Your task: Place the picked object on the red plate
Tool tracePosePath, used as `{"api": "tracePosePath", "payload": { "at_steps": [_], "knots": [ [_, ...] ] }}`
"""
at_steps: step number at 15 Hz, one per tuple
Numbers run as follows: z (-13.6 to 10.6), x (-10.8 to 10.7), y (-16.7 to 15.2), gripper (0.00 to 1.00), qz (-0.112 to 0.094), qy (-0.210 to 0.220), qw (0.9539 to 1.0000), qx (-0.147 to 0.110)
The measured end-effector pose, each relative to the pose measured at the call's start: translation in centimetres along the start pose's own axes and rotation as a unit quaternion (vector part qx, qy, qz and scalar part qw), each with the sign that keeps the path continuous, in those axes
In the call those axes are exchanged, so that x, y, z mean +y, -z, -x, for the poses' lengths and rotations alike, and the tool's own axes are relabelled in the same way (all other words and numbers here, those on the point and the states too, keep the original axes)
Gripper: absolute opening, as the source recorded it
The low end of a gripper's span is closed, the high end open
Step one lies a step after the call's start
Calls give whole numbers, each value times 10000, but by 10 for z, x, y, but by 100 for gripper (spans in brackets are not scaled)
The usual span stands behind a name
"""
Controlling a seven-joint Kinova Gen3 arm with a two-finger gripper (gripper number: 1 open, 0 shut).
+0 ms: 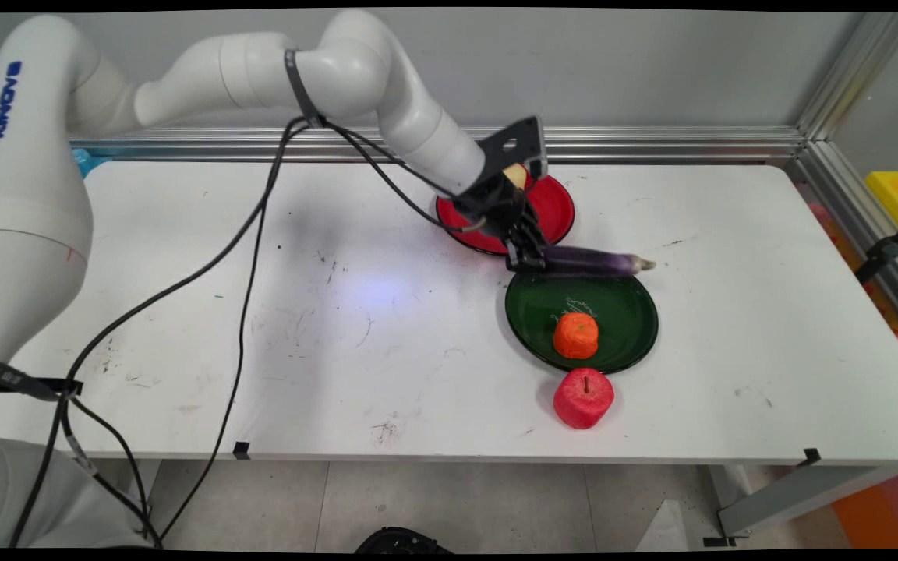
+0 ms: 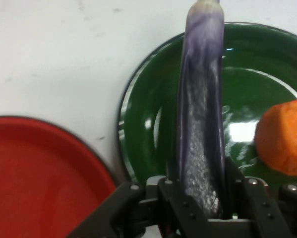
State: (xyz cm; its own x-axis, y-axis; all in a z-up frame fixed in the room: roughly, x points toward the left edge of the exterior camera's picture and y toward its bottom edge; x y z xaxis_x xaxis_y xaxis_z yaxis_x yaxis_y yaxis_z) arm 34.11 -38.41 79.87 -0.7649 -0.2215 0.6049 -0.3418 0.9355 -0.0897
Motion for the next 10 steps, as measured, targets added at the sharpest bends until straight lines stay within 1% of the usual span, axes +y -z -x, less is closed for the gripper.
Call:
{"api": "tracePosePath", "payload": {
  "at_steps": [5, 10],
  "knots": [
    [10, -23, 23, 0, -253, 142, 9995, -77],
    [29, -49, 36, 0, -532, 263, 9981, -165]
  ]
}}
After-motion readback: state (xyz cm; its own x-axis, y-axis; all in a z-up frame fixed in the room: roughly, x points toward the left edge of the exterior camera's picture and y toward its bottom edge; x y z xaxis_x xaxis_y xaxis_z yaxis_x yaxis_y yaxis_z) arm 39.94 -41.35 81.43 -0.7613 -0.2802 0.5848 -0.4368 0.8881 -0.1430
